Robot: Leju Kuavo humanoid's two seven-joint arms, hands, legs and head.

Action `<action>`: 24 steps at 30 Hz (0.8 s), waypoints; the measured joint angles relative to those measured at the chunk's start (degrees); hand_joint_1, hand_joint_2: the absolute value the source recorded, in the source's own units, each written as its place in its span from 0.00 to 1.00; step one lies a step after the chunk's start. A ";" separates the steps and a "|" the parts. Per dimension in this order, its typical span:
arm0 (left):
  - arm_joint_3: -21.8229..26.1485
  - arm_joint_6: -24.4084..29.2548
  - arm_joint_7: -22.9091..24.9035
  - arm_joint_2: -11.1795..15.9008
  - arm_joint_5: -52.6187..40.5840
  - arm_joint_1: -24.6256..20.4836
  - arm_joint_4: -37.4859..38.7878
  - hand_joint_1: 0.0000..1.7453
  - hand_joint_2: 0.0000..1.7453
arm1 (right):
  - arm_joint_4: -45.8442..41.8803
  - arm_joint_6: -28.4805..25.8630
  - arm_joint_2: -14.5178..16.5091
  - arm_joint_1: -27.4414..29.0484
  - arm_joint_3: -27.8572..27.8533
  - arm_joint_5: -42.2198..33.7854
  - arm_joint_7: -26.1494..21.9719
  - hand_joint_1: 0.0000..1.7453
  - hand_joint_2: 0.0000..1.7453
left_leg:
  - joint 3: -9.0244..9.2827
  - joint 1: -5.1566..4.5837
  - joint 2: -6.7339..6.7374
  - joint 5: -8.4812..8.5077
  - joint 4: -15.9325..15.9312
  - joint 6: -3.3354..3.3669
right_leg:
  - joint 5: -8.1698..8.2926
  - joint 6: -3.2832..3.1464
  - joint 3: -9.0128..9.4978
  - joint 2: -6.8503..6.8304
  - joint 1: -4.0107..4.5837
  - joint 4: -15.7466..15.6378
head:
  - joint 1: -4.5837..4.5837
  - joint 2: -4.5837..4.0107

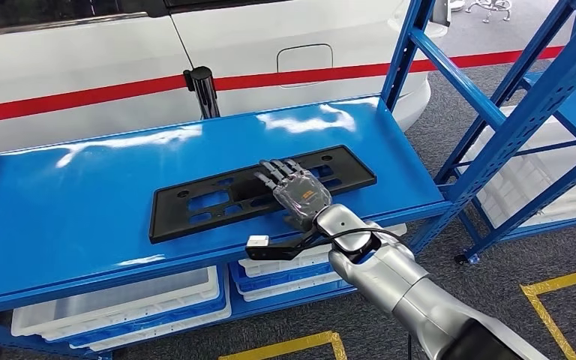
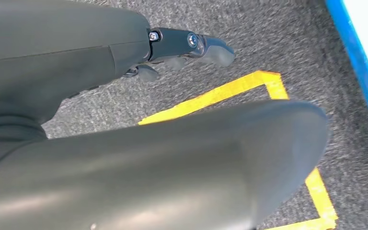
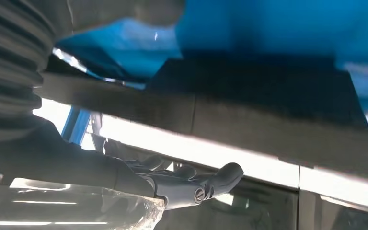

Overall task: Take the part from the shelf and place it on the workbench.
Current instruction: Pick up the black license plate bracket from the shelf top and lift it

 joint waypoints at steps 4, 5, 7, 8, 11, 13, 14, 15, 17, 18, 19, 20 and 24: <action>1.19 1.27 -5.69 -0.30 1.42 0.10 0.00 0.00 0.00 | 3.24 -2.63 0.47 -0.31 -0.30 -0.57 -1.25 0.98 1.00 | 0.01 -0.02 -0.02 0.01 0.00 0.01 | 0.00 0.00 0.03 0.00 0.00 0.00 | 0.01 0.00; 1.67 1.91 -7.52 -0.37 1.95 0.13 0.00 0.00 0.00 | 3.40 -2.87 0.40 -0.27 -0.46 -0.60 -1.44 0.95 1.00 | 0.01 -0.03 -0.02 0.01 0.00 0.02 | 0.00 0.00 0.03 0.00 0.00 0.00 | 0.01 0.00; 2.60 3.90 -10.51 -0.51 2.58 0.17 0.00 0.00 0.50 | 3.01 -2.89 0.14 -0.09 -0.84 -0.52 -1.63 0.93 1.00 | 0.00 -0.04 -0.02 0.01 0.00 0.02 | 0.00 0.00 0.03 0.00 0.00 0.00 | 0.01 0.00; 3.03 5.09 -11.52 -0.58 2.71 0.18 0.00 0.00 0.75 | 2.54 -2.88 -0.05 0.05 -1.03 -0.39 -1.66 0.94 1.00 | 0.00 -0.04 -0.02 0.01 0.01 0.02 | 0.00 0.00 0.03 0.00 -0.01 0.00 | 0.01 0.00; 4.10 7.36 -13.39 -0.79 2.77 0.24 0.00 0.00 1.00 | 0.74 -2.88 -0.75 0.48 -1.57 0.16 -1.66 0.96 1.00 | -0.01 -0.04 -0.02 0.01 0.01 0.02 | 0.00 0.00 0.02 0.00 0.00 0.00 | 0.00 0.00; 4.57 6.75 -13.83 -0.88 2.78 0.26 0.00 0.00 1.00 | -0.24 -2.95 -1.22 0.68 -1.87 0.40 -1.67 0.97 1.00 | -0.03 -0.04 -0.02 0.01 0.01 0.02 | 0.00 0.00 0.00 0.00 0.00 0.00 | 0.00 0.00; 4.78 6.27 -13.85 -0.91 2.78 0.27 0.00 0.00 1.00 | -0.70 -3.02 -1.43 0.80 -2.04 0.48 -1.69 0.97 1.00 | -0.04 -0.04 -0.02 0.01 0.01 0.02 | 0.00 0.00 -0.01 0.00 0.00 0.00 | 0.00 0.00; 5.00 5.83 -13.79 -0.95 2.76 0.27 0.00 0.00 1.00 | -1.21 -3.09 -1.63 0.93 -2.26 0.56 -1.71 0.96 1.00 | -0.05 -0.04 -0.02 0.01 0.01 0.02 | 0.00 0.00 -0.02 0.00 0.00 0.00 | 0.01 0.00; 5.39 5.61 -13.62 -1.02 2.66 0.28 0.00 0.00 1.00 | -2.36 -3.16 -2.04 1.23 -2.79 0.76 -1.71 0.95 1.00 | -0.06 -0.04 -0.02 0.01 0.01 0.02 | 0.00 0.00 -0.04 0.00 0.00 0.00 | 0.01 0.00; 5.53 5.58 -13.52 -1.05 2.58 0.28 0.00 0.00 1.00 | -3.04 -3.19 -2.27 1.37 -3.08 0.90 -1.70 0.95 1.00 | -0.07 -0.04 -0.02 0.01 0.01 0.02 | 0.00 0.00 -0.05 0.00 0.00 0.00 | 0.01 0.00; 5.62 5.55 -13.42 -1.06 2.51 0.29 0.00 0.00 1.00 | -3.75 -3.23 -2.49 1.52 -3.34 1.03 -1.69 0.96 1.00 | -0.08 -0.04 -0.01 0.01 0.01 0.02 | 0.00 0.00 -0.05 0.00 0.00 0.00 | 0.01 0.00; 5.71 5.51 -13.34 -1.07 2.46 0.29 0.00 0.00 1.00 | -4.45 -3.31 -2.72 1.68 -3.58 1.14 -1.69 0.96 1.00 | -0.08 -0.04 -0.01 0.01 0.01 0.02 | 0.00 0.00 -0.06 0.00 0.00 0.00 | 0.01 0.00; 6.05 5.96 -13.32 -1.07 2.11 0.30 0.00 0.00 1.00 | -7.65 -4.34 -3.65 2.31 -4.68 1.47 -1.64 0.97 1.00 | -0.10 -0.04 -0.01 0.01 0.01 0.02 | 0.00 0.00 -0.08 0.00 0.00 0.00 | 0.01 0.00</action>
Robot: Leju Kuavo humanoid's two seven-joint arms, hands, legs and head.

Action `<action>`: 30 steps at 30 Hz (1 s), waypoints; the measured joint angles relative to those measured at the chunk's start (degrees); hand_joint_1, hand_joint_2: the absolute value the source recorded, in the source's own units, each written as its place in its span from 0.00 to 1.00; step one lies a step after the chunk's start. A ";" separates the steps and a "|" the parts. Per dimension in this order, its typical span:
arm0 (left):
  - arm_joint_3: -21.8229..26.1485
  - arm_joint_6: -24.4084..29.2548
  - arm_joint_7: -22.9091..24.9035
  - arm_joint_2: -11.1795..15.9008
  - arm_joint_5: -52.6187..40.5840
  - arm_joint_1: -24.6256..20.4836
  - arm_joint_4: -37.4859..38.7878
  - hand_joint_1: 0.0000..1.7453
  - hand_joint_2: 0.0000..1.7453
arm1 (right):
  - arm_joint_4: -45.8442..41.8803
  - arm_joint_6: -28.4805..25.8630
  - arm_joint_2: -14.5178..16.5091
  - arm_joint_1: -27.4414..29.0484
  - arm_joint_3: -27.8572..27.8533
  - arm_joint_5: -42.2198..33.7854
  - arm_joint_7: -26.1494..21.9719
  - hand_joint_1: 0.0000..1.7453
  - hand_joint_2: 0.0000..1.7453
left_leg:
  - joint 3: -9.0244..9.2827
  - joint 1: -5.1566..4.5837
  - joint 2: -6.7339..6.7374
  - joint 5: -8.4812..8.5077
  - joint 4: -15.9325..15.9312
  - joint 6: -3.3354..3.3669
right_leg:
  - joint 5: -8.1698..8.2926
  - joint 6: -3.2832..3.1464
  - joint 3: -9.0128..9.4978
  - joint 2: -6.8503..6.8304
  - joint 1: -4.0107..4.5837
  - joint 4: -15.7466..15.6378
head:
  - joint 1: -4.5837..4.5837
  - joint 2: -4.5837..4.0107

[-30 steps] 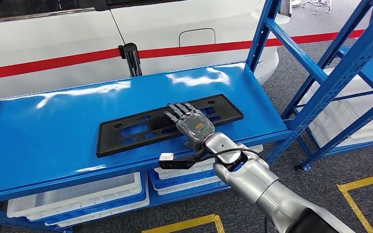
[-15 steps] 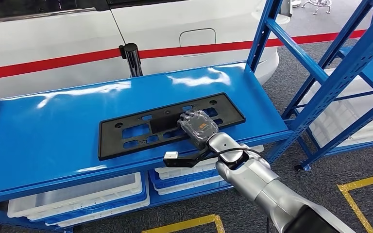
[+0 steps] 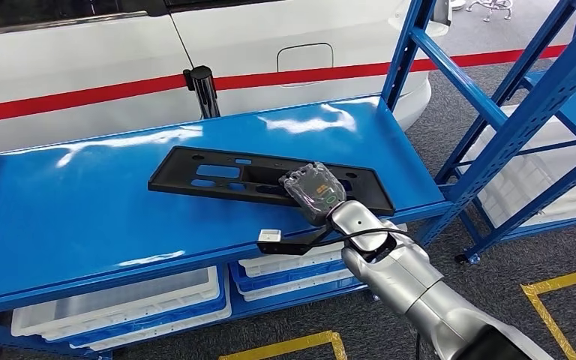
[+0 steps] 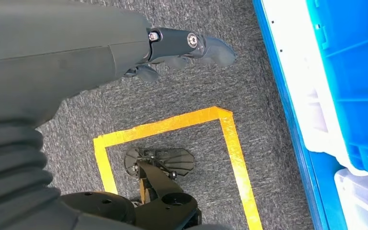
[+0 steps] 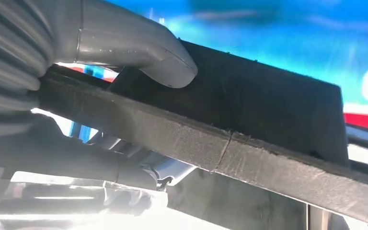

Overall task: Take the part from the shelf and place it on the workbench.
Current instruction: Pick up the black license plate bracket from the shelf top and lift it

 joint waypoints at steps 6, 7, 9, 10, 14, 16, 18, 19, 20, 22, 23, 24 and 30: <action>0.84 0.15 3.97 0.00 -0.06 -0.01 0.00 0.00 1.00 | -6.47 -1.16 -1.73 0.81 -2.00 0.53 0.05 0.97 1.00 | -0.01 0.00 0.00 0.00 0.00 0.00 | 0.00 0.00 -0.01 0.00 0.00 0.00 | -0.01 0.00; 0.92 -0.10 5.34 0.00 -0.09 -0.01 0.00 0.00 1.00 | -7.28 -1.21 -1.92 1.01 -2.29 0.53 0.05 0.97 1.00 | -0.02 0.00 0.00 0.00 0.00 0.00 | 0.00 0.00 -0.01 0.00 0.00 0.00 | -0.01 0.00; 0.99 -1.14 7.49 0.02 -0.41 -0.01 0.00 0.00 1.00 | -8.55 -1.28 -2.25 1.47 -2.80 0.52 0.05 0.97 1.00 | -0.08 -0.09 -0.02 -0.11 0.14 0.15 | 0.03 0.13 -0.01 0.00 -0.18 -0.09 | -0.02 0.00; 0.99 -1.72 8.30 0.04 -0.64 -0.01 0.00 0.00 1.00 | -9.02 -1.29 -2.40 1.69 -2.99 0.52 0.05 0.97 1.00 | -0.13 -0.14 -0.03 -0.20 0.23 0.27 | 0.04 0.25 -0.01 -0.01 -0.32 -0.14 | -0.03 0.00; 0.99 -2.80 9.49 0.08 -1.12 -0.02 0.00 0.00 1.00 | -10.12 -1.28 -2.84 2.30 -3.34 0.52 0.05 0.97 1.00 | -0.28 -0.24 -0.04 -0.38 0.43 0.79 | 0.16 0.68 0.00 0.00 -0.71 -0.32 | -0.03 0.00; 0.98 -2.86 9.67 0.10 -1.18 -0.05 0.00 0.00 1.00 | -10.56 -1.29 -2.96 2.43 -3.64 0.52 0.05 0.97 1.00 | 0.04 0.03 0.10 0.11 -0.17 1.40 | -0.25 0.94 -0.24 -0.04 -0.59 0.15 | -0.01 0.00; 0.98 -3.10 10.49 0.10 -1.28 -0.10 0.00 0.00 1.00 | -10.86 -1.28 -3.15 2.48 -3.91 0.55 0.05 0.97 1.00 | 0.38 0.37 0.30 0.69 -0.73 2.04 | -2.61 0.50 -1.81 -0.09 -0.41 3.91 | 0.15 0.00; 0.98 -3.29 11.28 0.10 -1.48 -0.14 0.00 0.00 1.00 | -10.92 -1.28 -3.28 2.59 -3.97 0.60 0.05 0.97 1.00 | 0.36 0.35 0.37 0.77 -0.73 2.17 | -4.52 0.04 -3.40 -0.12 -0.42 7.62 | 0.25 0.00; 0.98 -3.60 12.29 0.11 -1.72 -0.15 0.00 0.00 1.00 | -10.96 -1.26 -3.42 2.80 -3.98 0.69 0.05 0.97 1.00 | 0.30 0.37 0.36 0.81 -0.70 2.24 | -6.35 -0.27 -5.23 -0.11 -0.36 11.78 | 0.36 0.00; 0.95 -4.32 14.08 0.10 -2.38 -0.12 0.02 0.00 1.00 | -10.96 -1.22 -3.66 3.37 -3.98 0.90 0.05 0.97 1.00 | 0.15 0.35 0.32 0.84 -0.65 2.22 | -7.94 -0.11 -7.34 -0.11 -0.28 16.85 | 0.46 0.00; 0.91 -4.70 14.74 0.09 -2.68 -0.08 0.03 0.00 1.00 | -10.97 -1.19 -3.74 3.57 -3.98 0.98 0.05 0.97 1.00 | 0.10 0.36 0.31 0.87 -0.62 2.17 | -7.30 0.30 -6.76 -0.11 -0.28 16.12 | 0.51 0.00; 0.86 -4.98 15.21 0.04 -2.98 -0.05 0.04 0.00 1.00 | -10.99 -1.17 -3.78 3.64 -4.01 1.08 0.05 0.97 1.00 | 0.06 0.40 0.30 0.90 -0.57 2.07 | -5.96 0.77 -5.06 -0.13 -0.37 13.13 | 0.51 0.00; 0.52 -5.78 16.41 -0.11 -4.55 -0.09 0.05 0.00 1.00 | -11.40 -0.85 -3.69 3.32 -4.34 1.88 0.34 0.97 1.00 | -0.90 0.14 0.06 1.34 0.56 0.30 | -1.46 0.36 1.04 0.16 -0.36 1.45 | 0.59 0.00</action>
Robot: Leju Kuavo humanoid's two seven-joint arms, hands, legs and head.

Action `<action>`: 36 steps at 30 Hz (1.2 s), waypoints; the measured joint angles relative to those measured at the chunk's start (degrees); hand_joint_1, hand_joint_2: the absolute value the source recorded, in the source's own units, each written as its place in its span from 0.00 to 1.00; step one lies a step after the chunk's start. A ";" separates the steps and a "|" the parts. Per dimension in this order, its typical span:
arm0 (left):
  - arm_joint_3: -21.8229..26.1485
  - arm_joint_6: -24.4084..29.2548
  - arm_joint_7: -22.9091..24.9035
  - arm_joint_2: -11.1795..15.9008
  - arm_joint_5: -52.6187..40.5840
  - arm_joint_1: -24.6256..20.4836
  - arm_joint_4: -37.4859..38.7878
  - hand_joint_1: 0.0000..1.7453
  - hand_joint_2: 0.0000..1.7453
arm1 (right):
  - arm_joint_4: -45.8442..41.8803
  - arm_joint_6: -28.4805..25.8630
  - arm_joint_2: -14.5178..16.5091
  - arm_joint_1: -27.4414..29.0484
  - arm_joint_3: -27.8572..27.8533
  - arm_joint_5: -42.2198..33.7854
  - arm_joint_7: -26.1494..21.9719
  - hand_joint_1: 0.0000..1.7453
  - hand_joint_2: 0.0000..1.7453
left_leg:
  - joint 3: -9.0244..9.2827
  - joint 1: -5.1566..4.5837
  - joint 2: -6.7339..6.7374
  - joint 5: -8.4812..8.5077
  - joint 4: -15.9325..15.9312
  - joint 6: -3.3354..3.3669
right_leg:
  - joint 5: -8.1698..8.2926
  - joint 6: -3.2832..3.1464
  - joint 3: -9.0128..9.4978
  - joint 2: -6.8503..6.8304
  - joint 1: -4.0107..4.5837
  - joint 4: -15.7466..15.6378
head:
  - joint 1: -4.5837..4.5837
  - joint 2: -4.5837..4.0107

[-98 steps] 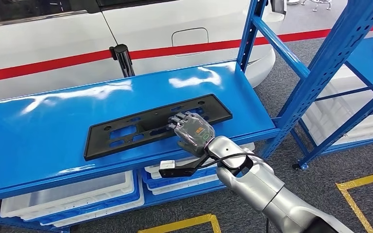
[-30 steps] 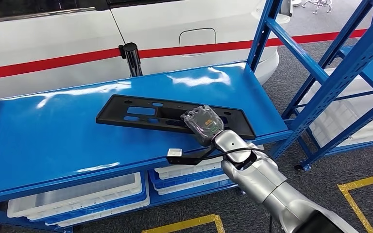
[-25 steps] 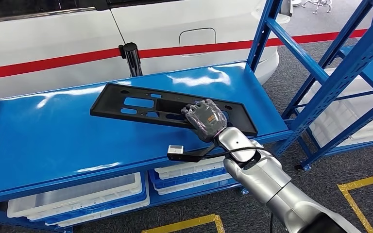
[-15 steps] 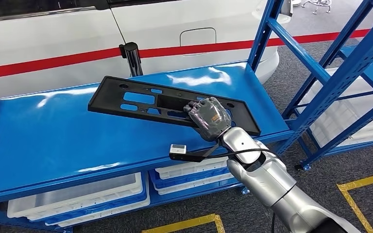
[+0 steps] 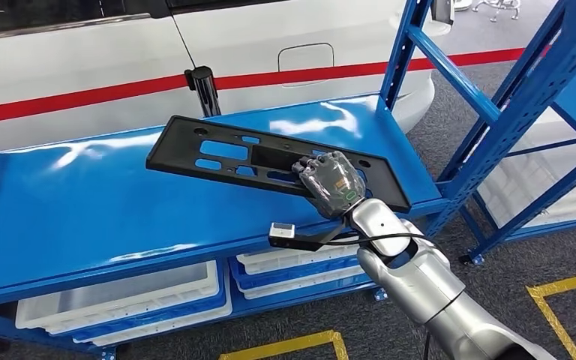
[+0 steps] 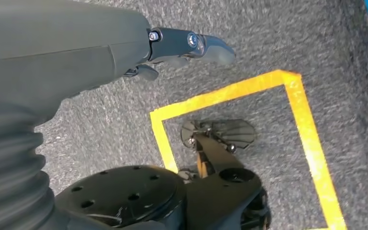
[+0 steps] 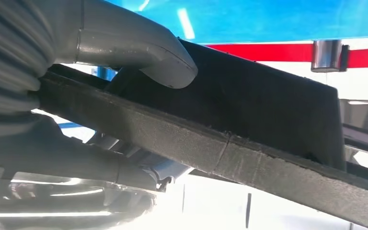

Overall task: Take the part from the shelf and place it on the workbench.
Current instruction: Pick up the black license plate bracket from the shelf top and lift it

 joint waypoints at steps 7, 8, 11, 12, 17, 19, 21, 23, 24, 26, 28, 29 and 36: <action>-0.35 -0.71 -0.39 0.03 -0.38 0.05 -0.01 0.00 1.00 | -0.64 0.57 0.13 0.00 -0.14 0.38 0.18 0.97 1.00 | -5.37 1.03 0.20 -11.04 15.87 -2.03 | 2.43 -2.86 -3.09 -0.46 0.02 -0.02 | -0.36 0.00; -0.43 -0.71 -0.39 0.03 -0.39 0.05 -0.01 0.00 1.00 | -0.65 0.60 0.13 0.05 -0.14 0.41 0.21 0.97 1.00 | -4.59 1.09 0.21 -10.67 15.85 -2.06 | 2.80 -2.82 -3.56 -0.48 0.09 0.00 | -0.36 0.00; -0.57 -0.55 -0.39 0.03 -0.39 -0.09 -0.01 0.00 1.00 | -0.86 0.69 0.14 0.07 -0.20 0.55 0.28 0.97 1.00 | 3.05 1.04 0.20 -7.19 5.77 -1.52 | 3.92 -2.34 -4.69 -0.46 0.24 0.04 | -0.39 0.00; -0.58 -0.46 -0.37 0.04 -0.39 -0.16 -0.01 0.00 1.00 | -0.97 0.74 0.17 0.05 -0.23 0.63 0.33 0.97 1.00 | 5.24 0.89 0.17 -6.63 2.47 -1.20 | 4.32 -2.01 -4.89 -0.48 0.29 -0.01 | -0.33 0.00; -0.58 -0.33 -0.02 0.03 -0.37 -0.26 -0.01 0.00 1.00 | -1.27 1.13 0.59 0.04 -0.23 1.18 0.62 0.97 1.00 | 5.78 0.32 0.37 -4.86 -0.85 0.71 | 5.05 -0.36 -5.78 -0.53 0.35 0.22 | -0.38 0.00; -0.58 -0.39 0.01 -0.04 -0.39 -0.33 -0.01 0.00 1.00 | -1.31 1.24 0.57 0.09 -0.23 1.36 0.74 0.97 1.00 | 4.62 0.49 0.60 -3.33 -1.26 1.57 | 1.13 -0.94 -7.64 -0.49 0.48 4.56 | -0.17 0.00; -0.58 -0.49 0.02 -0.08 -0.46 -0.32 -0.01 0.00 1.00 | -1.34 1.39 0.56 0.39 -0.23 1.70 0.89 0.97 1.00 | 3.02 0.34 0.61 -2.10 -1.21 1.93 | -3.50 -1.42 -9.71 -0.47 0.47 12.16 | 0.00 0.00; -0.58 -0.52 0.03 -0.09 -0.63 -0.29 -0.01 0.00 1.00 | -1.37 1.58 0.55 0.90 -0.23 2.11 1.09 0.97 1.00 | 1.33 0.22 0.61 -0.85 -1.14 1.88 | -4.56 -0.79 -9.57 -0.47 0.49 16.44 | 0.06 0.00; -0.59 -0.52 0.03 -0.10 -0.72 -0.27 -0.01 0.00 1.00 | -1.40 1.65 0.55 1.10 -0.23 2.26 1.22 0.97 1.00 | 0.53 0.20 0.60 -0.24 -1.12 1.77 | -3.69 -0.27 -7.94 -0.47 0.50 15.46 | 0.12 0.00; -0.61 -0.54 0.04 -0.12 -0.85 -0.26 -0.01 0.00 1.00 | -1.58 1.68 0.61 1.25 -0.25 2.43 1.48 0.97 1.00 | -0.76 0.10 0.57 0.85 -1.02 1.38 | -2.05 0.16 -1.99 -0.46 0.60 8.20 | 0.17 0.00; -0.62 -0.62 0.06 -0.14 -0.94 -0.28 -0.01 0.00 1.00 | -1.97 1.73 0.77 1.21 -0.29 2.66 1.70 0.97 1.00 | -1.58 -0.12 0.57 1.89 -0.91 0.80 | -2.30 -0.30 3.11 -0.35 1.00 0.54 | 0.08 0.00; -0.62 -0.66 0.09 -0.14 -0.99 -0.28 -0.01 0.00 1.00 | -2.15 1.78 0.84 1.22 -0.32 2.82 1.81 0.97 1.00 | -1.82 -0.20 0.58 2.39 -0.89 0.51 | -2.65 -0.62 4.11 -0.30 1.22 -1.34 | 0.02 0.00; -0.62 -0.71 0.45 -0.03 -1.61 -0.05 -0.01 0.00 1.00 | -2.81 2.51 1.13 1.66 -0.54 3.43 2.02 0.97 1.00 | -6.24 0.84 0.21 -7.71 10.97 -1.89 | 1.00 -3.43 0.47 -0.72 0.10 -1.92 | -0.52 0.00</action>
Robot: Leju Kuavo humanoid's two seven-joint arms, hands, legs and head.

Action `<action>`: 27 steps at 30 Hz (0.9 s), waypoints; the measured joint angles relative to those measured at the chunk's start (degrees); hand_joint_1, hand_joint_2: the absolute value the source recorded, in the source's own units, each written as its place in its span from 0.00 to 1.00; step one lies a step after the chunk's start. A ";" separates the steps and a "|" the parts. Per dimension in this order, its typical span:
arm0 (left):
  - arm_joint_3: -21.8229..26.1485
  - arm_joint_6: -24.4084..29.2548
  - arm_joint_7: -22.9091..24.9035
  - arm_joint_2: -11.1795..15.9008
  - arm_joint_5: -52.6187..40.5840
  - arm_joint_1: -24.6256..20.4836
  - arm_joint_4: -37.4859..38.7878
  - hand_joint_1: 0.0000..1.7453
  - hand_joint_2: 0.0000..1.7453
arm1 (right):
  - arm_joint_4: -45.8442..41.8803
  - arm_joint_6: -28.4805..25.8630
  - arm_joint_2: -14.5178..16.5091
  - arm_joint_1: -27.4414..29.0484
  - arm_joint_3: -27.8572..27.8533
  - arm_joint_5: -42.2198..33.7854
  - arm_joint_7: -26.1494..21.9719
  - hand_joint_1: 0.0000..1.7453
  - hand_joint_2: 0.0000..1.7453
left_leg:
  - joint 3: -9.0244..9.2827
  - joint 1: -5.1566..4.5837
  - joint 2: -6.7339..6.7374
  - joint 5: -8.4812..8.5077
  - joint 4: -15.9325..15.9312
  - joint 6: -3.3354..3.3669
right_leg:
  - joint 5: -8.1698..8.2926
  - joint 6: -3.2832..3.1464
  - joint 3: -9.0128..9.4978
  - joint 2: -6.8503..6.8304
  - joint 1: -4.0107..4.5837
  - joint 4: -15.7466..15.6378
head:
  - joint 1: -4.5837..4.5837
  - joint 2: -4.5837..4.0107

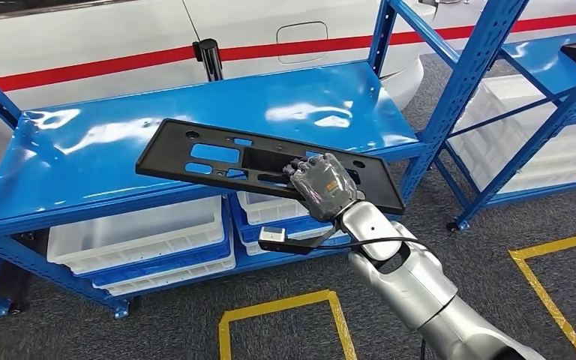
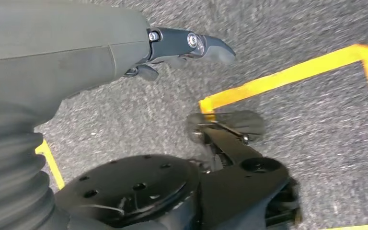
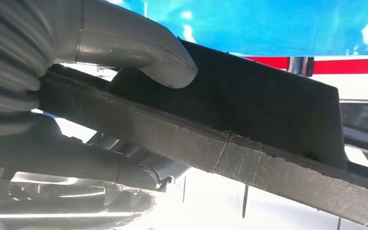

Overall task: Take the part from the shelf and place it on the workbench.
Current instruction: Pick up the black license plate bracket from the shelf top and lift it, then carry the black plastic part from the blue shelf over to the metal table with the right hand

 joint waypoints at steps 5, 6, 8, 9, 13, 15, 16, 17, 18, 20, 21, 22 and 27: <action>-0.01 -0.08 0.01 0.04 -0.22 -0.11 0.00 0.00 1.00 | -0.06 0.24 0.01 0.47 -0.08 0.04 0.00 0.97 1.00 | 6.00 1.21 0.03 2.31 -0.18 -1.08 | 2.85 1.13 -3.90 -0.03 -0.28 0.51 | -0.06 0.00; -0.02 -0.09 0.01 0.07 -0.29 -0.18 -0.01 0.00 1.00 | -0.12 0.24 0.01 0.47 -0.18 0.04 0.00 0.97 1.00 | 9.32 1.27 0.00 2.51 -4.49 -0.97 | 3.26 1.54 -4.46 -0.01 -0.22 0.76 | -0.07 0.00; -0.04 -0.13 0.01 0.10 -0.39 -0.34 -0.02 0.00 1.00 | -0.29 0.24 0.00 0.42 -0.43 0.05 0.00 0.97 1.00 | 13.36 1.09 -0.07 1.25 -10.35 -0.47 | 4.14 2.46 -5.10 -0.09 -0.05 1.06 | -0.07 0.00; -0.04 -0.16 0.01 0.13 -0.43 -0.38 -0.02 0.00 1.00 | -0.35 0.24 -0.01 0.39 -0.52 0.06 0.00 0.97 1.00 | 13.80 0.83 -0.09 0.88 -11.48 -0.08 | 4.66 2.97 -5.29 -0.16 0.04 1.06 | -0.03 0.00; -0.10 -0.32 0.09 0.11 -0.55 -0.42 0.00 0.00 1.00 | -0.45 0.24 -0.21 0.47 -0.59 0.07 0.01 0.97 1.00 | 11.62 0.38 0.42 3.23 -12.08 2.59 | 1.70 3.32 -7.77 -0.11 0.11 4.50 | 0.17 0.00; -0.25 -0.34 0.12 0.13 -0.64 -0.43 0.00 0.00 1.00 | -0.46 0.25 -0.38 0.57 -0.61 0.06 0.01 0.97 1.00 | 9.77 0.11 0.58 4.74 -12.02 3.31 | -3.57 2.56 -10.21 -0.02 0.03 12.05 | 0.40 0.00; -0.33 -0.34 0.12 0.13 -0.68 -0.42 0.00 0.00 1.00 | -0.46 0.26 -0.48 0.66 -0.61 0.06 0.01 0.97 1.00 | 8.81 -0.01 0.61 5.50 -11.99 3.41 | -5.10 2.64 -10.89 0.01 0.05 15.80 | 0.43 0.00; -0.43 -0.34 0.12 0.14 -0.70 -0.42 0.00 0.00 1.00 | -0.46 0.26 -0.59 0.78 -0.61 0.06 0.01 0.97 1.00 | 7.82 -0.12 0.64 6.27 -11.96 3.42 | -5.45 3.04 -10.88 0.04 0.08 18.32 | 0.45 0.00; -0.50 -0.34 0.12 0.14 -0.75 -0.42 0.00 0.00 1.00 | -0.46 0.26 -0.68 0.90 -0.61 0.06 0.01 0.97 1.00 | 6.88 -0.22 0.65 7.01 -11.94 3.37 | -4.73 3.57 -9.92 0.07 0.12 18.87 | 0.48 0.00; -0.57 -0.34 0.12 0.14 -0.83 -0.43 -0.01 0.00 1.00 | -0.49 0.26 -0.80 1.00 -0.62 0.06 0.01 0.97 1.00 | 5.23 -0.38 0.65 8.41 -11.87 3.11 | -2.58 4.20 -4.94 0.08 0.23 14.05 | 0.47 0.00; -0.58 -0.34 0.10 0.14 -0.87 -0.44 -0.01 0.00 1.00 | -0.56 0.26 -0.81 0.99 -0.64 0.07 0.00 0.97 1.00 | 4.61 -0.54 0.63 9.01 -11.79 2.89 | -2.51 4.02 -1.26 0.08 0.37 9.53 | 0.49 0.00; -0.58 -0.34 0.07 0.13 -0.91 -0.45 -0.01 0.00 1.00 | -0.65 0.25 -0.79 0.95 -0.68 0.08 0.00 0.97 1.00 | 4.15 -0.66 0.65 9.62 -11.71 2.61 | -3.06 3.67 1.83 0.12 0.59 5.14 | 0.45 0.00; -0.59 -0.34 -0.16 0.16 -0.97 -0.26 0.00 0.00 1.00 | -0.85 0.21 -0.91 1.34 -0.68 0.56 0.00 0.97 1.00 | 2.79 -0.36 0.50 10.12 -11.03 1.12 | -3.20 1.45 3.39 0.07 0.47 -0.40 | 0.28 0.00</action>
